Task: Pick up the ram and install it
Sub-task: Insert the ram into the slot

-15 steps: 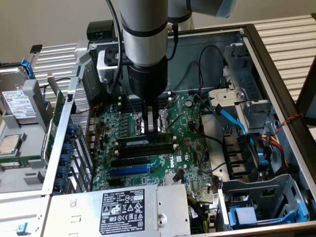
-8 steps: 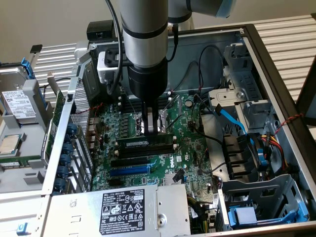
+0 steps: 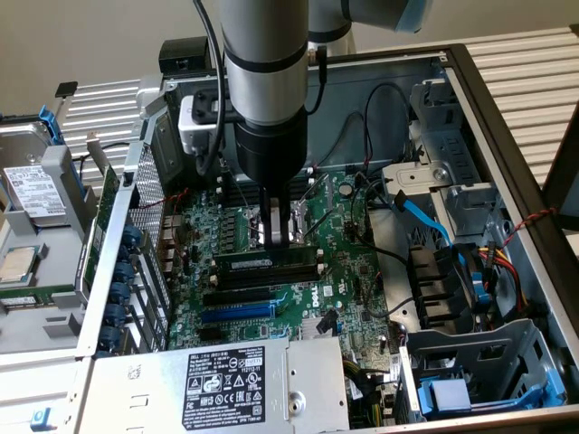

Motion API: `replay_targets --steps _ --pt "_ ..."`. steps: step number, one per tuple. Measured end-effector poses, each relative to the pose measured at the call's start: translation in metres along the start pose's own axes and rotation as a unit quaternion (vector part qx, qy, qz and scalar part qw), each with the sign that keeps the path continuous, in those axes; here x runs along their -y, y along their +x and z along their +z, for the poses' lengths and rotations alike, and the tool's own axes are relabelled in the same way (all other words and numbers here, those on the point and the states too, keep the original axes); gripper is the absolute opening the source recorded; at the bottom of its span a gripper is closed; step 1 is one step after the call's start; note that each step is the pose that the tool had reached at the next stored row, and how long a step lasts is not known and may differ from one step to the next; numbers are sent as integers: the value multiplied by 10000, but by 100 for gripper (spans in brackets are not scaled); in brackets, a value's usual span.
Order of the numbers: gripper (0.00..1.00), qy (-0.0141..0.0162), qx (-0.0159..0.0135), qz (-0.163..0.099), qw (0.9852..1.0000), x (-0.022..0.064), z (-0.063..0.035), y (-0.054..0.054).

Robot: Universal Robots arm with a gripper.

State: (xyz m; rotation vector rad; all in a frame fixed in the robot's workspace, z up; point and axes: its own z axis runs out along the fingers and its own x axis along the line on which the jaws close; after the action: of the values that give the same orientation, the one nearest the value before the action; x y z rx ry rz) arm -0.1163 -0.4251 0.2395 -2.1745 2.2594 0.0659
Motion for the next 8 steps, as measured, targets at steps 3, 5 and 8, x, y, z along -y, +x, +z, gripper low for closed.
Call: replay_targets --steps 3,5,8 --pt "12 0 0 0 10000 4 3 0" --pt "12 0 1 0 10000 4 8 0" --pt "12 0 0 0 10000 5 11 0"
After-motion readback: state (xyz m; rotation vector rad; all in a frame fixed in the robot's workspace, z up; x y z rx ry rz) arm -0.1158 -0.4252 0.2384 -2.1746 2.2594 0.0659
